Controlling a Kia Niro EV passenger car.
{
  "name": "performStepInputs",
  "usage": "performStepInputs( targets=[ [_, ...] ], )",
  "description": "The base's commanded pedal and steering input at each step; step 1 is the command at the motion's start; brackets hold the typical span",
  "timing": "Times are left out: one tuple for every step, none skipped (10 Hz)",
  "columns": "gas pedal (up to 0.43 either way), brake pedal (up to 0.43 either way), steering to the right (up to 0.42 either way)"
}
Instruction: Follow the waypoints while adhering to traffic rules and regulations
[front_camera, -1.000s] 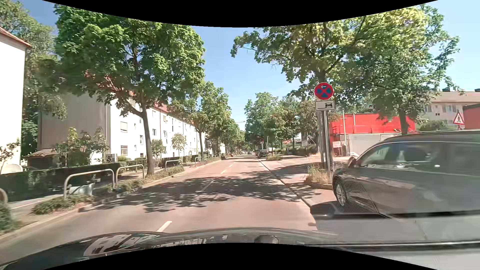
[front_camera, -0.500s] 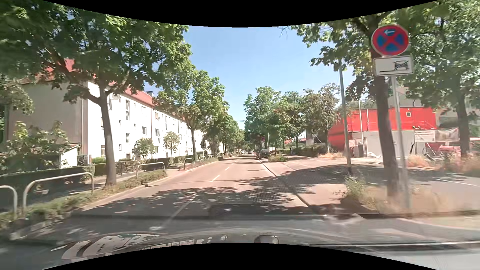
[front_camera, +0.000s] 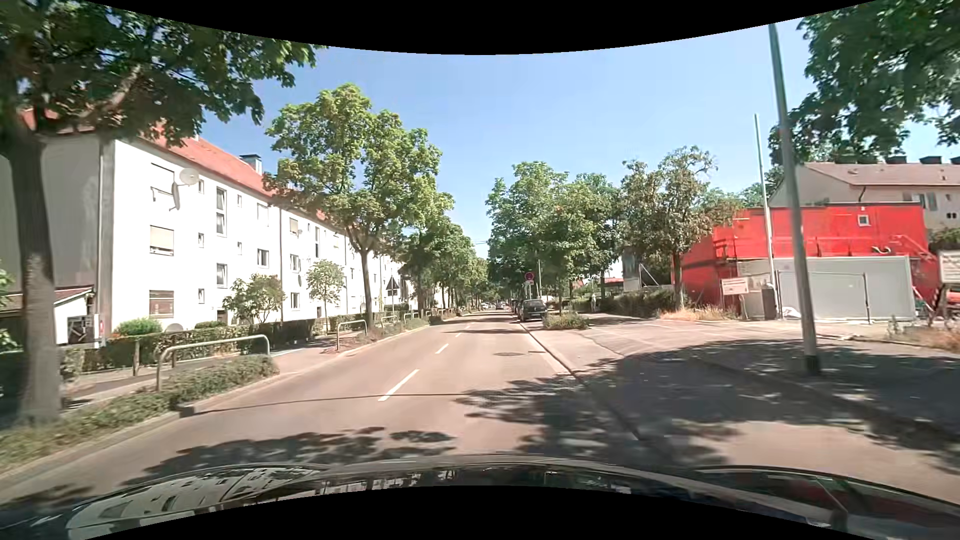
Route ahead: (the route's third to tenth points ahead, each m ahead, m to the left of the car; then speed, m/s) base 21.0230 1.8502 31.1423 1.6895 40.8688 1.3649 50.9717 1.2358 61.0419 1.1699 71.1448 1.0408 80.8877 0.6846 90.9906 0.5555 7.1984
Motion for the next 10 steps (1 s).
performStepInputs(
  targets=[
    [0.067, 0.000, -0.001],
    [0.067, 0.000, -0.001],
    [0.067, 0.000, 0.000],
    [0.067, 0.000, 0.000],
    [0.067, 0.000, -0.001],
    [0.067, 0.000, 0.000],
    [0.067, 0.000, -0.001],
    [0.067, 0.000, 0.000],
    [0.067, 0.000, 0.000],
    [0.067, 0.000, -0.001]
  ],
)
